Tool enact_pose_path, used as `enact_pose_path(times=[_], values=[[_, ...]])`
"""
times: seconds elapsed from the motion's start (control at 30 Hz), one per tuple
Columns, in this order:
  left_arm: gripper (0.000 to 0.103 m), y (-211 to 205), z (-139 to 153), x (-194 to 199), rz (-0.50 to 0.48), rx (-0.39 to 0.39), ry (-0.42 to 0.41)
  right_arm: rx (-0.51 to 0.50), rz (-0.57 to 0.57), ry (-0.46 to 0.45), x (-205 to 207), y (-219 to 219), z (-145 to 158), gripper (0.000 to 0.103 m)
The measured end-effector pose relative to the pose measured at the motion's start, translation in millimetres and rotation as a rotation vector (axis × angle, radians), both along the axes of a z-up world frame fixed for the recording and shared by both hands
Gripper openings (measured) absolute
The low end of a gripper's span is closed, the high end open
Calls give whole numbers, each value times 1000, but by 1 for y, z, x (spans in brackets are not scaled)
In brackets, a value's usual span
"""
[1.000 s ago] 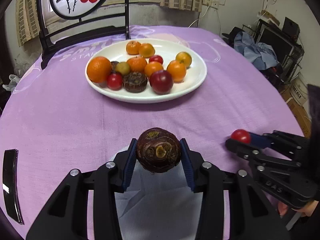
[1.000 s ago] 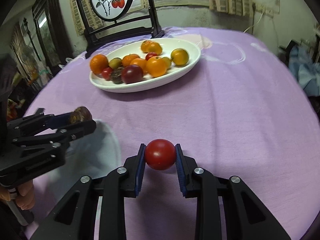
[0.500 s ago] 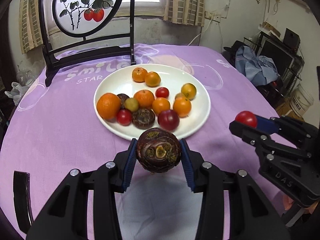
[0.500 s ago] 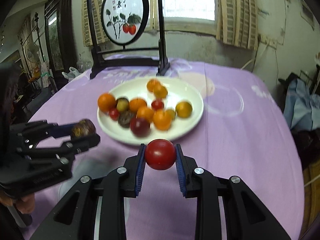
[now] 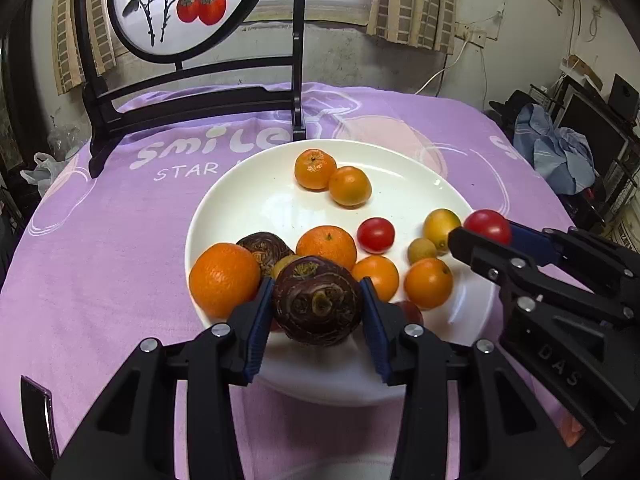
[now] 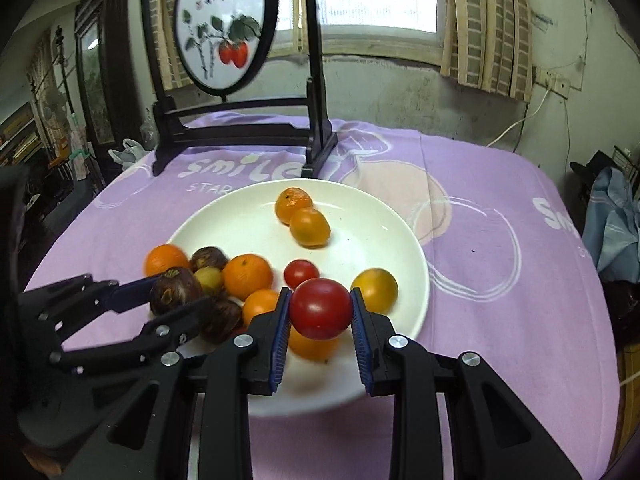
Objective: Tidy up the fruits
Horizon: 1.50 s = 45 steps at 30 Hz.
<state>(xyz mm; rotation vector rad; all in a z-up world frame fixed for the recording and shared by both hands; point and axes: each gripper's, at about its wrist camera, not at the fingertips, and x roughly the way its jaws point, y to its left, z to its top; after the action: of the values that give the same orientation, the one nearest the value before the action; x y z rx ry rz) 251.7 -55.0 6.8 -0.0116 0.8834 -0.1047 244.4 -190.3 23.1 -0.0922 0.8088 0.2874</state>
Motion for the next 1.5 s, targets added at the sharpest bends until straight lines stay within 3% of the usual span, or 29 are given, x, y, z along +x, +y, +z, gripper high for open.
enact_pose_path(times=[0.33,0.37,0.43,0.67,0.73,0.8,1.1,1.17,1.27,1.5], values=[[42,2,-6,20,21,-6,-13,33,-28,40,29,2,-16,30],[42,2,-6,20,26,-7,-14,36,-35,42,30,1,-17,34],[47,4,-5,22,36,-22,-13,52,-67,39,30,-5,-15,41],[68,2,7,12,21,-41,-18,91,-92,22,16,-24,-4,47],[84,2,12,6,40,-31,-34,99,-98,17,7,-30,0,49],[90,6,20,-3,70,-26,-65,104,-99,9,-5,-34,3,56],[91,14,33,-55,41,-35,-71,33,-96,18,-73,-38,2,57],[91,15,31,-73,37,-24,-74,12,-96,23,-88,-36,-2,65],[92,17,24,-95,21,-10,-62,-73,-99,13,-118,-27,-9,66],[92,24,3,-147,18,-16,-24,-62,-66,38,-163,-16,-23,74]])
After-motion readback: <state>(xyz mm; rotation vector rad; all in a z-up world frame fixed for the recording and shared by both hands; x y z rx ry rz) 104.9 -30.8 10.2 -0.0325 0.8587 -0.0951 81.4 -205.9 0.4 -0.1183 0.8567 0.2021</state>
